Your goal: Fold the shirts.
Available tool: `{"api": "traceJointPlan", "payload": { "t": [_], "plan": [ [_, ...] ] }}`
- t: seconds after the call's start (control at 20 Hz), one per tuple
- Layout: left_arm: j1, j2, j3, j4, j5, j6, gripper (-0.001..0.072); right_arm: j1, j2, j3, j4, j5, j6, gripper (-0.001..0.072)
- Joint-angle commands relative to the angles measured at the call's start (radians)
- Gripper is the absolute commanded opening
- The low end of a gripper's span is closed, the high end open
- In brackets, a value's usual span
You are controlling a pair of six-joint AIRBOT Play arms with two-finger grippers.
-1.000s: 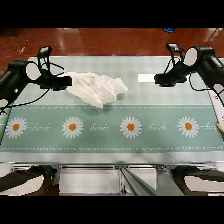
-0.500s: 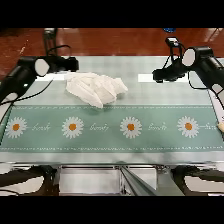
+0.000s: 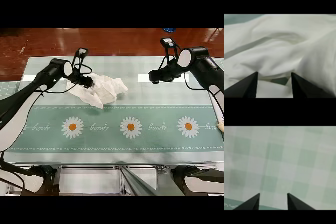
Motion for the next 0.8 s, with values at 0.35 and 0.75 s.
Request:
{"api": "traceJointPlan", "payload": {
  "t": [0.35, 0.75],
  "plan": [
    [-0.002, -0.037, 0.072, -0.058, -0.310, -0.019, 0.0019, 0.002, 0.030, 0.000, 0.012, 0.045, 0.002, 0.0401],
    [0.005, 0.302, 0.263, -0.191, -0.149, -0.022, 0.0019, 0.002, 0.375, 0.000, 0.011, 0.074, 0.006, 0.0401]
  ]
}}
